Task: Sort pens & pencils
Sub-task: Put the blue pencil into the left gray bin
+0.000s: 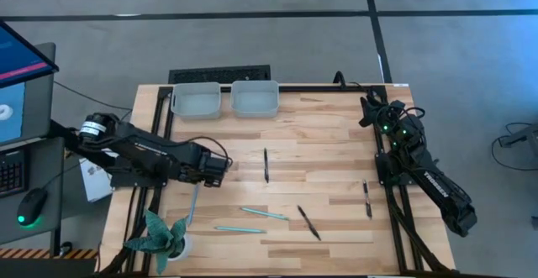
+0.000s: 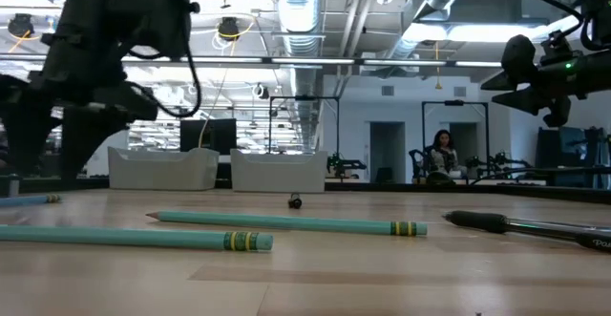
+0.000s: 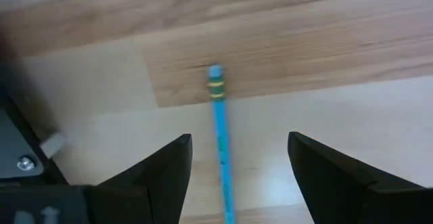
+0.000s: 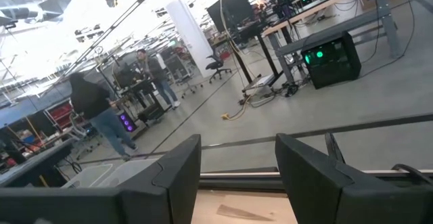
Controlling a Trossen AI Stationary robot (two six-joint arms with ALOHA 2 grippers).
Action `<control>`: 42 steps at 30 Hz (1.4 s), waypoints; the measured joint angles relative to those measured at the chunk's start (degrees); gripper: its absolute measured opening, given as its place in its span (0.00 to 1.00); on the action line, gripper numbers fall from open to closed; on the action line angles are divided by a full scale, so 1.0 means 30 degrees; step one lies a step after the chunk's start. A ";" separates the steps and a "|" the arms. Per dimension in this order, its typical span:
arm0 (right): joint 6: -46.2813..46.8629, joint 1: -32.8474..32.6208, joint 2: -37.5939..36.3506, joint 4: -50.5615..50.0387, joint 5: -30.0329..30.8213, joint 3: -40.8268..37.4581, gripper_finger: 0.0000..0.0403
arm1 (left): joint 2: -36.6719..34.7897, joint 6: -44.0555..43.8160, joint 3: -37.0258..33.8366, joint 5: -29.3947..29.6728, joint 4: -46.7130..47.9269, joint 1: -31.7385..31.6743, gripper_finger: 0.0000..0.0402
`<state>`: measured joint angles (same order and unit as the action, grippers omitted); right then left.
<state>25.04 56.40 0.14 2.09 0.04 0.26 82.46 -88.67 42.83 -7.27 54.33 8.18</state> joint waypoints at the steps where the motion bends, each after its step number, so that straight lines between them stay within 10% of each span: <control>1: 0.0000 0.0000 0.0001 0.0000 -0.0003 0.0003 0.53 | 0.0000 -0.0326 -0.0148 0.0009 0.0017 0.0172 0.59; 42: -0.0036 -0.0002 0.0002 0.0002 -0.0003 0.0003 0.53 | -0.0124 -0.1174 -0.2828 0.1381 -0.3865 0.0941 0.59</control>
<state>24.93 56.40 0.15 2.09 0.03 0.27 82.08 -92.19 34.35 -3.12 42.73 11.00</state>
